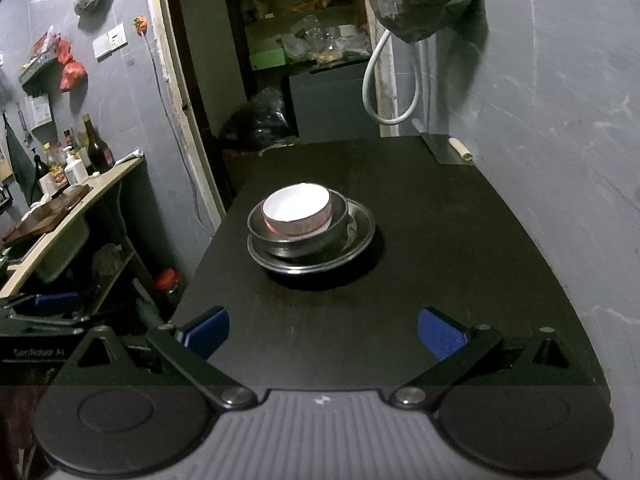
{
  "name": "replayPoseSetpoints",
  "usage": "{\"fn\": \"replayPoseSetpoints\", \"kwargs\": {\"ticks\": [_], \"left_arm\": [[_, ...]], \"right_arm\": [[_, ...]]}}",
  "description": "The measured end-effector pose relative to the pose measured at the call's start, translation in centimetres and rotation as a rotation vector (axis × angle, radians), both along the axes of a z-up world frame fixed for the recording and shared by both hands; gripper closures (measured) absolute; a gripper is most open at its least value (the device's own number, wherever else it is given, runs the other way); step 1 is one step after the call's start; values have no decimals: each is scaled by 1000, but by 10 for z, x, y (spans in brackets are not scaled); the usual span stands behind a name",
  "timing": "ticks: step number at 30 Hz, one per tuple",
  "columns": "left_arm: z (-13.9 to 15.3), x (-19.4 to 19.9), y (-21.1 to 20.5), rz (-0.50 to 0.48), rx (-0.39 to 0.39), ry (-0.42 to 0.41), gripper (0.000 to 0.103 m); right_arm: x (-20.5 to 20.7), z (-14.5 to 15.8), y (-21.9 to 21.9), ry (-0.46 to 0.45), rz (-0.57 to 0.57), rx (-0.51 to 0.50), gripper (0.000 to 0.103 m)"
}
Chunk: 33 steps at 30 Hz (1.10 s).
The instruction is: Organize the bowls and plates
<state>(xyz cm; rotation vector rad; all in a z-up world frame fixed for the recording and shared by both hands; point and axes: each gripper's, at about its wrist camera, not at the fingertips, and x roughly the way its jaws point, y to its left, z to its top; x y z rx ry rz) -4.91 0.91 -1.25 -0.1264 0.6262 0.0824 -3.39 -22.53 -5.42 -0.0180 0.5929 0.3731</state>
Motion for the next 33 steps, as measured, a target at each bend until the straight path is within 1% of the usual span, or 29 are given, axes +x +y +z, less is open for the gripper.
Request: {"fn": "replayPoseSetpoints", "kwargs": {"ticks": [8,19,33], "left_arm": [[-2,-15,-5,-13,9,-3,1],[-3,-11,-7,-5,5,3,1],[-4,-11,-9,-7,8,3,1]], "right_arm": [[-11,-9,-2,21,1,-1,0],[-20,-14,-10,12,-6,-7,0],[-20,-14,-11,14,-4,-7,0]]}}
